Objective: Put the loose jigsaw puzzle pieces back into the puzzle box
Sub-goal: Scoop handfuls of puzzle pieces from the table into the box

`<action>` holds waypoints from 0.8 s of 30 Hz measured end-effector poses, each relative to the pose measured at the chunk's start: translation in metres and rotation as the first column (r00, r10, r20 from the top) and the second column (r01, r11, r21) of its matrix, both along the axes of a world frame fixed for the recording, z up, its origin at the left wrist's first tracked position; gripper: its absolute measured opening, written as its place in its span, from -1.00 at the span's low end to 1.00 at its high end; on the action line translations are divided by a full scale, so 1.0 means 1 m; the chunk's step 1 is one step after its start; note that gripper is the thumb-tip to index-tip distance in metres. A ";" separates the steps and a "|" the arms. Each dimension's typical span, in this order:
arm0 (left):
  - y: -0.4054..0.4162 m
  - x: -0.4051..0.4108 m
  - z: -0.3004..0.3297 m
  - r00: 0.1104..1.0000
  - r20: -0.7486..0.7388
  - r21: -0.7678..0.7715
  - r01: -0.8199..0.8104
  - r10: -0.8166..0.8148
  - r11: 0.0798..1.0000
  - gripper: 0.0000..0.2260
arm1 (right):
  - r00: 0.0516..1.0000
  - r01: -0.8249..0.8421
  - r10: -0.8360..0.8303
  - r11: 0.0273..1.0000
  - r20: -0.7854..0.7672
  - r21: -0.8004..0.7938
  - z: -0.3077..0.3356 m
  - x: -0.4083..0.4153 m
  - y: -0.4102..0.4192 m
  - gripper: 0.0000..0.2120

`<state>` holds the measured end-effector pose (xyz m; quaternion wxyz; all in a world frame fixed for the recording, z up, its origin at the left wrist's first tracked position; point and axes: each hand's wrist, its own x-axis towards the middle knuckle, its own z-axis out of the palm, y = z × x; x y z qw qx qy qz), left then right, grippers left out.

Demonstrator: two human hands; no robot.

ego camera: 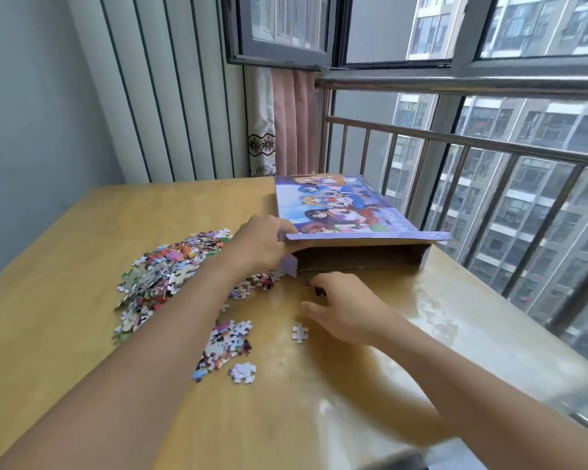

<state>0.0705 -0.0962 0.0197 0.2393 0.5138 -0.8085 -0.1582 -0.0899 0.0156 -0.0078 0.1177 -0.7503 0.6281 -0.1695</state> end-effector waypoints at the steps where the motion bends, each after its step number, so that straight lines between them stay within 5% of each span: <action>1: 0.002 0.003 0.000 1.000 -0.028 0.013 0.005 -0.004 1.000 -0.83 | 0.998 -0.026 0.026 1.000 0.056 0.009 -0.001 0.010 0.000 -0.79; 6: 0.018 0.023 -0.001 0.992 -0.118 0.050 0.041 -0.035 0.998 -0.80 | 0.940 -0.078 0.077 0.997 0.332 -0.011 0.003 0.024 -0.007 -0.76; 9: 0.033 0.045 0.003 0.992 -0.119 0.002 0.034 -0.033 0.999 -0.72 | 0.971 -0.026 0.033 0.999 0.235 -0.035 0.006 0.009 -0.007 -0.70; 13: 0.049 0.082 0.001 0.994 -0.100 -0.027 -0.055 0.052 0.998 -0.68 | 0.998 -0.066 0.064 0.988 0.018 0.142 0.004 0.009 0.002 -0.62; 19: 0.059 0.126 -0.017 0.991 0.040 -0.103 -0.121 0.126 0.987 -0.54 | 0.956 -0.185 0.219 0.966 -0.195 0.181 -0.018 0.036 0.013 -0.13; 24: 0.045 0.152 -0.023 0.953 0.083 -0.164 -0.276 0.292 0.947 -0.40 | 0.968 -0.199 0.213 0.973 -0.132 0.113 -0.026 0.074 0.005 -0.05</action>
